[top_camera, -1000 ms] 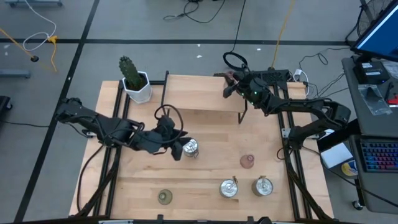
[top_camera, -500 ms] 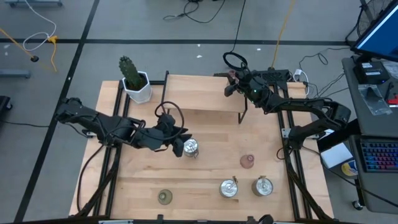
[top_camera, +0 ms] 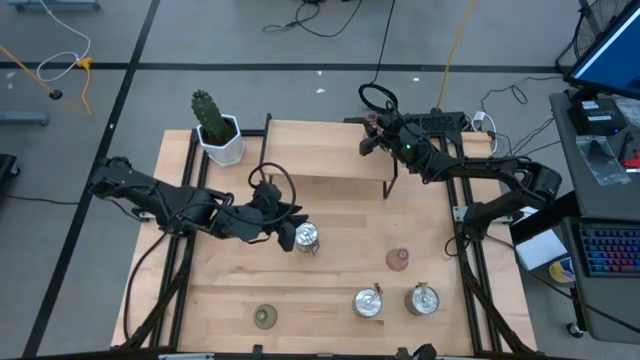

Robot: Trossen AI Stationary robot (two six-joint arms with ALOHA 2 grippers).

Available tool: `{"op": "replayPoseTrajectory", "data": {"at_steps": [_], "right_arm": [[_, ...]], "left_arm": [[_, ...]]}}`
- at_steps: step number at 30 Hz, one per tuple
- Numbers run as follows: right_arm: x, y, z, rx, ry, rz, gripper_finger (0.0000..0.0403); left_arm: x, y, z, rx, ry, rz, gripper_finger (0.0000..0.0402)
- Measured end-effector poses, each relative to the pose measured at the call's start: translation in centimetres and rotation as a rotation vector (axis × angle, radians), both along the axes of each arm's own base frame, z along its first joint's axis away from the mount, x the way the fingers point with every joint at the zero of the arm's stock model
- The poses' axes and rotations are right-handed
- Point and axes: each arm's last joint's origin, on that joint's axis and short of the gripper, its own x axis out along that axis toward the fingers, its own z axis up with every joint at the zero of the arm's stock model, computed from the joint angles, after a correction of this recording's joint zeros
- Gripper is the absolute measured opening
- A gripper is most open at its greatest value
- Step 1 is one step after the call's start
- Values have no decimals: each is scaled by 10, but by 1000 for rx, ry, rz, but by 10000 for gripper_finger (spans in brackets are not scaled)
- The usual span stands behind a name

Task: Pick & Place candle stick holders
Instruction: Put the left red candle holder on the shelf

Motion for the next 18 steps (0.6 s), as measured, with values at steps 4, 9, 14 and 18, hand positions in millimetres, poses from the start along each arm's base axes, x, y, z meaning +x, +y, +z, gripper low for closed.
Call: {"op": "replayPoseTrajectory", "data": {"at_steps": [4, 9, 14, 18], "right_arm": [[0, 0, 0, 0, 2, 0, 134], [0, 0, -1, 0, 5, 0, 136], [0, 0, -1, 1, 7, 1, 141], [0, 0, 0, 13, -15, 2, 138]], "left_arm": [[0, 0, 0, -6, -2, 3, 168], [0, 0, 0, -4, -1, 2, 168], [0, 0, 0, 11, 4, -4, 168], [0, 0, 0, 11, 4, -5, 168]]}}
